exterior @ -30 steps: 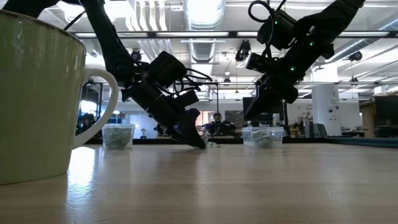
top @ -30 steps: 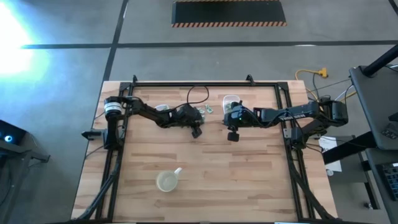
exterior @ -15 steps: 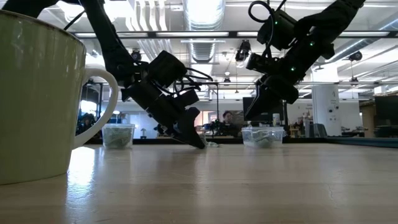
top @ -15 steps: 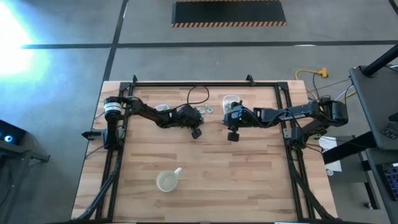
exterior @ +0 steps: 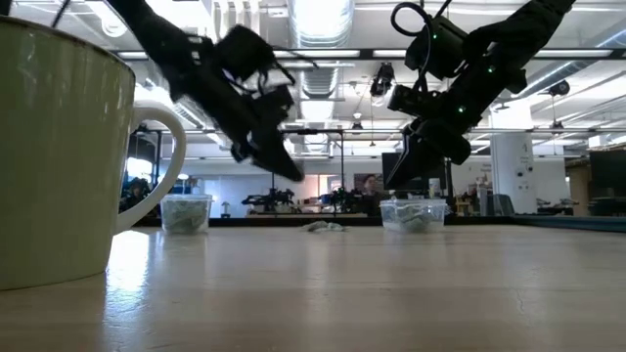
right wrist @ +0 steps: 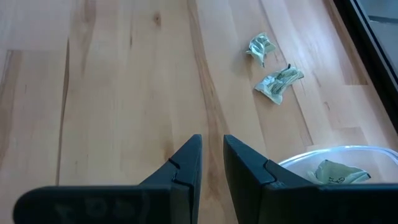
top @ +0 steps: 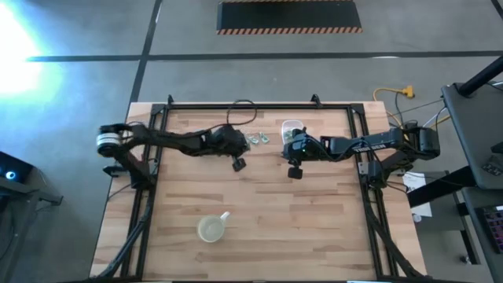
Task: Pick and place items into bin
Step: Put the green stevia packet into the square transparent bin
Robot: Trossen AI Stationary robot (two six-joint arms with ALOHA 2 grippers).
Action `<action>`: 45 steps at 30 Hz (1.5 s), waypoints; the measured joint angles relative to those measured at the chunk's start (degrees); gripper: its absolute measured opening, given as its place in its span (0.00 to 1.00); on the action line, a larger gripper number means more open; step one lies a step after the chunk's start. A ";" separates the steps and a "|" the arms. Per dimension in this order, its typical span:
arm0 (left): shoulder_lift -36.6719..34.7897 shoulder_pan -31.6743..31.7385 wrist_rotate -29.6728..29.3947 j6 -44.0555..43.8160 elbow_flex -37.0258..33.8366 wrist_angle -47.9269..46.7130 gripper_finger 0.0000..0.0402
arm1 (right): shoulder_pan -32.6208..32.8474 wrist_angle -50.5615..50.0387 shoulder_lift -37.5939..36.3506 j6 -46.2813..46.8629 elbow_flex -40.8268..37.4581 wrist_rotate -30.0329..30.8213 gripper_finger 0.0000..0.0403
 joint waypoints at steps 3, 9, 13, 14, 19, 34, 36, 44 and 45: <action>-5.35 -0.02 -3.48 1.46 0.02 -5.65 0.00 | 0.00 0.13 0.00 -0.11 0.00 0.00 0.14; -14.03 0.03 -15.52 1.38 0.03 -20.32 0.01 | 0.00 0.15 0.02 -0.13 0.00 0.02 0.14; -16.86 0.04 -21.49 0.31 -0.02 -30.31 0.01 | 0.00 0.17 0.02 0.00 0.00 0.00 0.14; -17.12 0.06 -22.67 -0.35 -0.03 -32.35 0.01 | 0.00 0.16 0.02 -0.02 -0.02 0.01 0.14; -17.11 0.78 -24.00 -0.50 -0.83 -38.09 0.01 | 0.00 0.43 0.03 0.02 -0.07 0.01 0.14; -16.94 4.09 -22.88 -0.43 -4.75 -45.16 0.01 | 0.00 0.57 0.04 0.08 -0.07 0.01 0.14; -16.94 4.29 -22.79 -0.37 -4.75 -45.20 0.01 | 0.00 0.57 0.04 0.07 -0.07 0.00 0.14; -16.61 4.61 -21.97 0.13 -4.74 -45.12 0.05 | 0.00 0.56 0.07 0.31 -0.07 0.00 0.14; -16.61 4.61 -21.90 0.19 -4.75 -45.10 0.07 | 0.00 0.55 0.07 0.31 -0.07 0.00 0.14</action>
